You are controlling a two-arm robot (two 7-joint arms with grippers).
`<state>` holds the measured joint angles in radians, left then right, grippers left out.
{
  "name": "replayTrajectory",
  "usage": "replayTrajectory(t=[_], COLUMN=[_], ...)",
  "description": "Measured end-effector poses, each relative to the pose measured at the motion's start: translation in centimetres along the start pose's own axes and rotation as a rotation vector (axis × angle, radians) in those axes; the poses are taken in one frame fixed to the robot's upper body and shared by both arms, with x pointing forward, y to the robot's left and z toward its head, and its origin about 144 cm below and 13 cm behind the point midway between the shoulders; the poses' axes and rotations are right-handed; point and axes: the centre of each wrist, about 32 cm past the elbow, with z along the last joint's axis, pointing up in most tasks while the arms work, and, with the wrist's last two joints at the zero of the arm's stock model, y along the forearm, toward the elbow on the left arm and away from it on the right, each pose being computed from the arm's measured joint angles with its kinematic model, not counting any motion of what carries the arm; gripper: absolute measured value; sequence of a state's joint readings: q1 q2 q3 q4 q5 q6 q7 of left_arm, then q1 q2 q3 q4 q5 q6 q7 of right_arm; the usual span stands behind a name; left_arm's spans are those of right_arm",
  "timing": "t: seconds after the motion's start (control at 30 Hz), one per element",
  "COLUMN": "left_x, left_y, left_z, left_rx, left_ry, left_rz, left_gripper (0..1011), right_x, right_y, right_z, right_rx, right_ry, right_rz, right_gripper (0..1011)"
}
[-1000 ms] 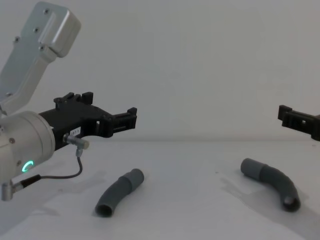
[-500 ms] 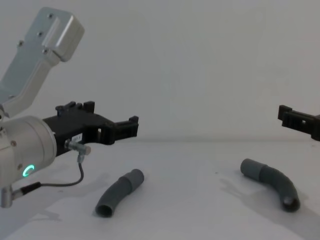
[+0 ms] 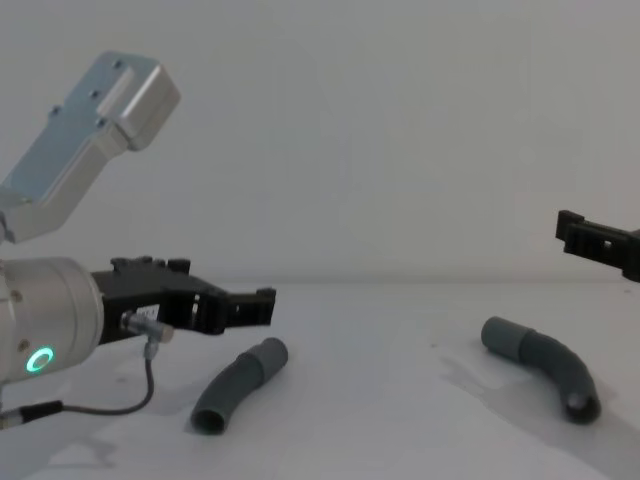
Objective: Use both hands to pick up one end of the pipe from the table, align the ends, and insert them.
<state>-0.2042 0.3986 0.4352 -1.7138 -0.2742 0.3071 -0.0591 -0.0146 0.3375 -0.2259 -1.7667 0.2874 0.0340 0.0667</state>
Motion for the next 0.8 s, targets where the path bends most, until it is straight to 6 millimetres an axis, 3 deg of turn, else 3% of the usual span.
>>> replayTrajectory(t=[0.8], left_x=[1.1], left_y=[-1.0], left_z=[1.6], left_rx=[0.231], left_ry=[-0.058], left_rz=[-0.128], left_gripper=[1001], right_x=[0.0], right_y=[0.0], right_z=[0.0], right_rx=[0.0], right_ry=[0.0], right_rz=[0.0], right_gripper=[1004])
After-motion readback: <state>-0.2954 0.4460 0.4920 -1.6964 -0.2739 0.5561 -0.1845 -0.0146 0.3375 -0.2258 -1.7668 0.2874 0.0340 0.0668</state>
